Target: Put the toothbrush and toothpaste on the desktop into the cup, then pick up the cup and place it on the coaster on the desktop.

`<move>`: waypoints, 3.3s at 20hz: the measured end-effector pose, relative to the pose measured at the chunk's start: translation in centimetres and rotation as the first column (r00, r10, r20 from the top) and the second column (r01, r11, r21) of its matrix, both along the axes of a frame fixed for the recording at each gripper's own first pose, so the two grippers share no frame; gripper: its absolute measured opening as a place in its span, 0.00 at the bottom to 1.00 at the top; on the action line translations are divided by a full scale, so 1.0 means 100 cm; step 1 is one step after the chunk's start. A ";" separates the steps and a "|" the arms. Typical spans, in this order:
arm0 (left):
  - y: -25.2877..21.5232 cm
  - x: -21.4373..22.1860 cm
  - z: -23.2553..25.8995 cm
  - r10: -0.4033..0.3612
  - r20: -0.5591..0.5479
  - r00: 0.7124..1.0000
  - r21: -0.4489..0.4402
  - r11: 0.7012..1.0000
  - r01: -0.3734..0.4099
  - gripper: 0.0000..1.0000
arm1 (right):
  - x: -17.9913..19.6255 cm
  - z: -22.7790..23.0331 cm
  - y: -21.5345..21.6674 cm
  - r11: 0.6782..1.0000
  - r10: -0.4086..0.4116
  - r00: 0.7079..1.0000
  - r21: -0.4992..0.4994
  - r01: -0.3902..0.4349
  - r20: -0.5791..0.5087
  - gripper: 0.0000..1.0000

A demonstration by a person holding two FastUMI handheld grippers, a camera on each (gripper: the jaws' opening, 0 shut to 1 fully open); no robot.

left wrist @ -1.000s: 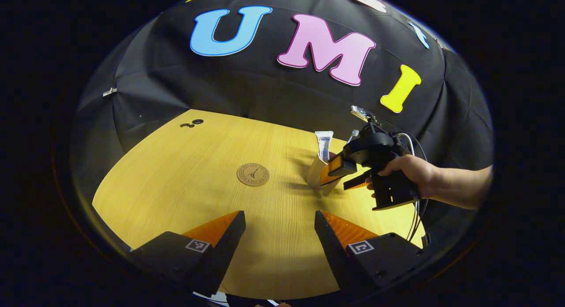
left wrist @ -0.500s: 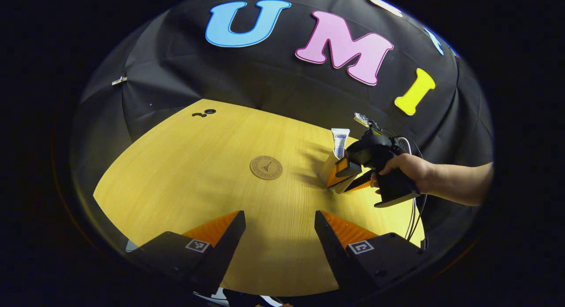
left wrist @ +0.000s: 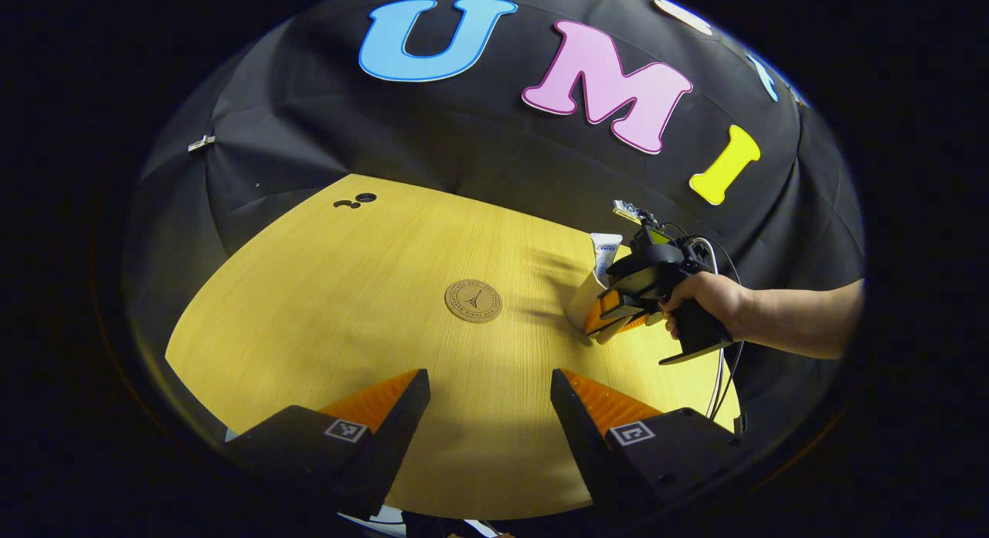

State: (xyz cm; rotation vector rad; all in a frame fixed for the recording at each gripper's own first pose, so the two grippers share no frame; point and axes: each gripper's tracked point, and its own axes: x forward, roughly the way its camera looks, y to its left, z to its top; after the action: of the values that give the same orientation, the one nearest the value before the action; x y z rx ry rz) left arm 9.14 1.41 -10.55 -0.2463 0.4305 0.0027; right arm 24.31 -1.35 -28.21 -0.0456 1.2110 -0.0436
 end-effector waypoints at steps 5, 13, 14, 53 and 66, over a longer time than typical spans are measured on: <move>0.010 -0.008 0.002 -0.013 0.013 1.000 -0.007 1.000 0.013 0.98 | 0.007 0.019 0.004 0.999 -0.031 0.998 0.013 0.031 0.047 0.31; 0.021 -0.014 -0.002 -0.001 0.030 1.000 -0.026 1.000 0.002 0.98 | 0.014 0.046 0.034 1.000 0.027 0.995 -0.015 -0.026 0.092 0.31; 0.023 -0.014 -0.003 0.004 0.035 0.999 -0.027 1.000 -0.003 0.98 | 0.013 0.049 0.044 0.999 0.046 0.995 -0.019 -0.044 0.091 0.31; 0.094 -0.049 -0.037 0.151 0.003 0.989 -0.070 0.986 -0.150 0.98 | -0.010 0.019 0.182 0.966 0.257 0.965 0.037 -0.256 -0.046 0.65; 0.071 -0.025 0.012 0.109 0.128 0.986 -0.010 0.994 -0.109 0.98 | -0.040 0.140 0.149 0.945 0.211 0.938 0.190 -0.268 0.275 0.99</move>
State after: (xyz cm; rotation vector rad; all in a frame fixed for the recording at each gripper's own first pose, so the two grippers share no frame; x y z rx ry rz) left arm 6.68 8.51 -9.37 -0.2715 0.2887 0.0930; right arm 20.30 13.59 -14.16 0.0098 0.9422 0.2960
